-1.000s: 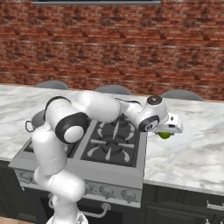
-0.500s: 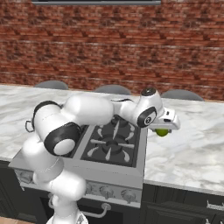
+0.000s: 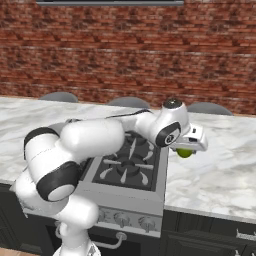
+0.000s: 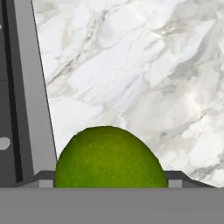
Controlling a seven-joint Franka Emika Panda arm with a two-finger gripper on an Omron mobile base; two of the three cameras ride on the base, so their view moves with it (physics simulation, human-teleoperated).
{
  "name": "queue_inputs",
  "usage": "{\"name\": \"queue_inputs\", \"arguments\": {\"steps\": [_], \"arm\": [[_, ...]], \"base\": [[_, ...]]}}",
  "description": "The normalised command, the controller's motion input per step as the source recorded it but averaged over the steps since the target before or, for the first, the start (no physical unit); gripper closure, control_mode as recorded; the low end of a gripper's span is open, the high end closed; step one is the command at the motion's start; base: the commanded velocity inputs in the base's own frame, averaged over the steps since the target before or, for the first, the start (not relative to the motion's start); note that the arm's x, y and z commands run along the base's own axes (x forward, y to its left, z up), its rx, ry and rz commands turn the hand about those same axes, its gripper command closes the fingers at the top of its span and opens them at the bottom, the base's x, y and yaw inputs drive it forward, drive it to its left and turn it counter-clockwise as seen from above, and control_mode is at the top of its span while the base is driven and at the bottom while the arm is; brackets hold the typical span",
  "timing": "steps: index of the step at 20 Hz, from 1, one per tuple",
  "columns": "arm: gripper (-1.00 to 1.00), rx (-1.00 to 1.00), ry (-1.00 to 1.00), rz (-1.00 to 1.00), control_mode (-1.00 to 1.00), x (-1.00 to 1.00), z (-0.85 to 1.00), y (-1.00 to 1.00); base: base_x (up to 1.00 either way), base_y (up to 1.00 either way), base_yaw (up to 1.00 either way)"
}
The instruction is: Turn on the burner for the pot on the stove. Wait thirty seconds for the pot to heat up. Then add the lime to the pot.
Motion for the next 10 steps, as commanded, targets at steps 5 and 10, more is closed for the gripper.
{"name": "queue_inputs", "arguments": {"steps": [5,10], "arm": [[1.00,0.09,0.02,0.00,-1.00,-0.25,0.55,0.22],[1.00,0.02,0.00,0.00,-1.00,-0.16,0.14,0.46]], "base": [[0.00,0.00,0.00],[0.00,0.00,0.00]]}}
